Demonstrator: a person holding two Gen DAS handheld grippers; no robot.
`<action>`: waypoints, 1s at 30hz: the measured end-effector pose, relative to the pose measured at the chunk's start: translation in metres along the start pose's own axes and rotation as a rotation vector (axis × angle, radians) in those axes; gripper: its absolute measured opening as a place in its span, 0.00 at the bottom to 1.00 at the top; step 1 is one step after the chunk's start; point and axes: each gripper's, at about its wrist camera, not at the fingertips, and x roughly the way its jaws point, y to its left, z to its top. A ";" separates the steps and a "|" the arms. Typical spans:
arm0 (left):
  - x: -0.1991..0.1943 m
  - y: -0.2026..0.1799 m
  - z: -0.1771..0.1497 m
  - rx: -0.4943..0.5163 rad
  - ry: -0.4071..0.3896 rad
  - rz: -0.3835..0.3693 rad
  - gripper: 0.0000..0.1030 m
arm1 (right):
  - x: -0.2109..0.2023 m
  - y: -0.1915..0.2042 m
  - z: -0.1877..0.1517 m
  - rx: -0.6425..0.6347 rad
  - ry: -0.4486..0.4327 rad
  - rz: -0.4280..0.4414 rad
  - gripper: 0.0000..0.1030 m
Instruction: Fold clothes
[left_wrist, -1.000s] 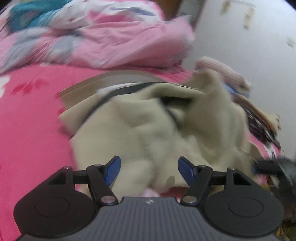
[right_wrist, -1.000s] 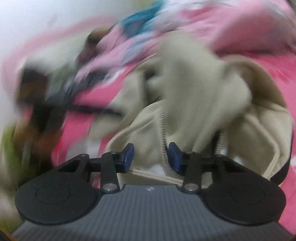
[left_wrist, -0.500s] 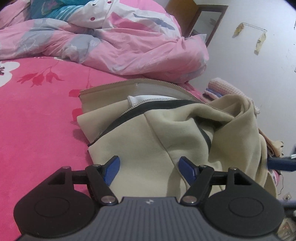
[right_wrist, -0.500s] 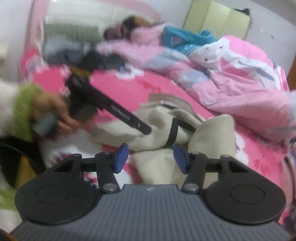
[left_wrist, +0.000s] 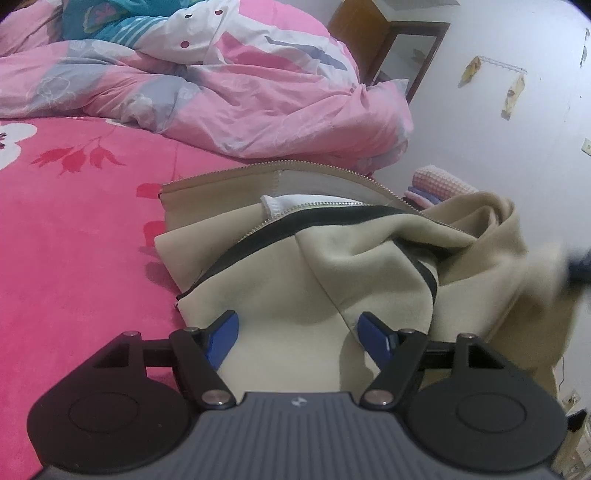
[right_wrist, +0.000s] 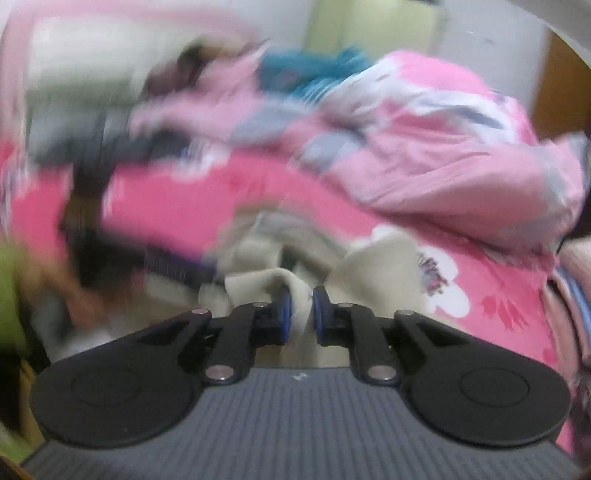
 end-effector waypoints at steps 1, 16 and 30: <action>0.001 0.000 0.000 0.004 0.001 0.002 0.71 | -0.010 -0.017 0.009 0.077 -0.040 0.021 0.10; 0.003 -0.002 -0.004 0.041 -0.010 0.007 0.73 | 0.011 -0.247 0.057 0.563 -0.270 -0.439 0.15; 0.002 0.001 -0.004 0.040 -0.014 -0.002 0.75 | 0.037 -0.215 -0.046 0.770 0.025 -0.233 0.48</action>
